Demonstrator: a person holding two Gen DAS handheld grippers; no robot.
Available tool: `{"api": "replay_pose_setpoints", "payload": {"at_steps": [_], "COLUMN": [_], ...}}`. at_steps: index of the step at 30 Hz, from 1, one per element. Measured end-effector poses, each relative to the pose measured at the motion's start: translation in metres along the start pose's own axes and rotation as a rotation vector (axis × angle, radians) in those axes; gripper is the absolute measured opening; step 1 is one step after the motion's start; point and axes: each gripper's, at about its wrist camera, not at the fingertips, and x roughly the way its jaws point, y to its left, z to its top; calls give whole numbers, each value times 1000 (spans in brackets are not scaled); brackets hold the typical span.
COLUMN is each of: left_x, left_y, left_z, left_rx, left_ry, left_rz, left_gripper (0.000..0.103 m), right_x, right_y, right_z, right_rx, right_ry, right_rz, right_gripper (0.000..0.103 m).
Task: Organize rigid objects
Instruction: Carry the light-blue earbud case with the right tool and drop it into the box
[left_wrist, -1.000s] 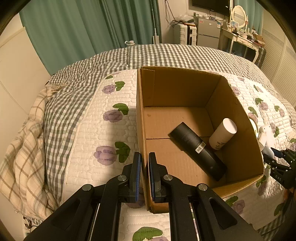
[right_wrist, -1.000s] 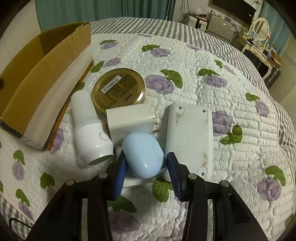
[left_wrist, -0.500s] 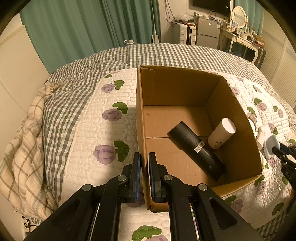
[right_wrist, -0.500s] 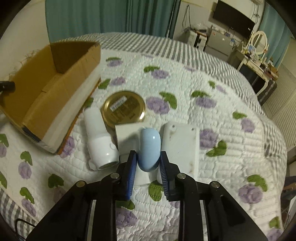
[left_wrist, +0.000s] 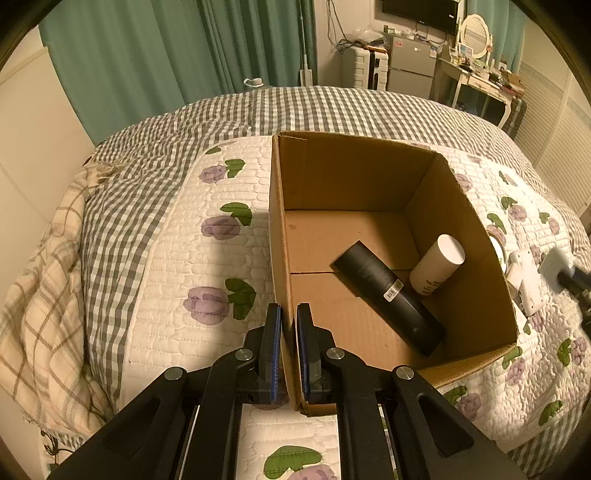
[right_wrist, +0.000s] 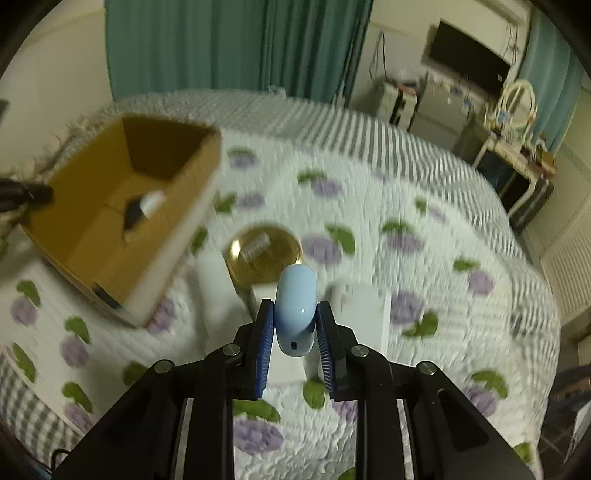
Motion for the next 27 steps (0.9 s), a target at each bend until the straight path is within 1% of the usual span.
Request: {"api": "replay_pose_setpoints", "payload": {"at_steps": [5,9,14,17,21,27], "left_x": [0,0,-1,-1,0,0], "left_y": [0,0,0,-1,2,4], "left_z": [0,1,0,0,0,-1], "left_rx": [0,-3,-4,7,3,0], "left_ry": [0,0,-10,-17,-20,-25], "left_rz": [0,-1,6,16,3,-11], "left_gripper": [8,8,8,8,8,8], "right_x": [-36,-53,-54,-44,-20,24], "right_y": [19,45,85,109,139,161], "right_z": [42,76,100,108,114,107], "right_rx": [-57,-105,-149,-173,-185,-189], "right_ry": [-110,-186,-224,-217,-177,-87], "right_rz": [35,72,158,210,266,300], "right_gripper": [22,22,22,22,22,22]}}
